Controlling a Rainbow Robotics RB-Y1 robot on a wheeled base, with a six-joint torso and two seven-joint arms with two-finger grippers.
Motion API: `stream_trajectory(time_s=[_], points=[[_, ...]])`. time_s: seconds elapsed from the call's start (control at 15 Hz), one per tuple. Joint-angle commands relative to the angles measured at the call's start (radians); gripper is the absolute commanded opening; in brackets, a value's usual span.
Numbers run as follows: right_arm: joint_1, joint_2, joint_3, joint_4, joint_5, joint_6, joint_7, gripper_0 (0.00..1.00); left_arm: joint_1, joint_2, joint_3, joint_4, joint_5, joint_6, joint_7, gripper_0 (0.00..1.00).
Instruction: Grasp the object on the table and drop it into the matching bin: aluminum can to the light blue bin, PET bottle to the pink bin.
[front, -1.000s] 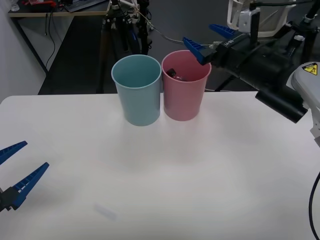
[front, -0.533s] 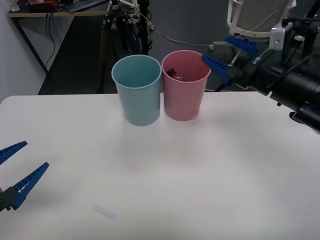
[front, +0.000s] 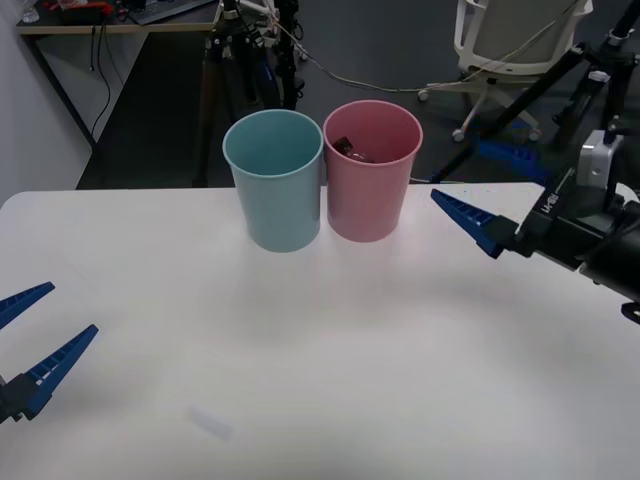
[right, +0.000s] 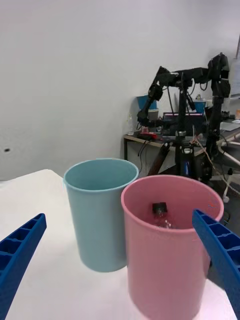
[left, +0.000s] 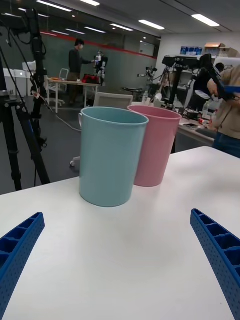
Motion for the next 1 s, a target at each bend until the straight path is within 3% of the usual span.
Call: stream_trajectory(time_s=[0.07, 0.6, 1.0], points=[[0.111, 0.069, -0.081, -0.02, 0.049, -0.086, 0.018, 1.0, 0.0, 0.0, 0.0, 0.0, 0.0, 0.0, 0.0, 1.0], [0.315, 0.344, -0.309, -0.022, 0.299, -0.362, 0.037, 1.0, 0.0, 0.0, 0.0, 0.0, 0.0, 0.0, 0.0, 1.0], [0.388, 0.358, -0.337, -0.022, 0.265, -0.369, 0.063, 1.0, 0.0, 0.0, 0.0, 0.0, 0.0, 0.0, 0.0, 1.0]])
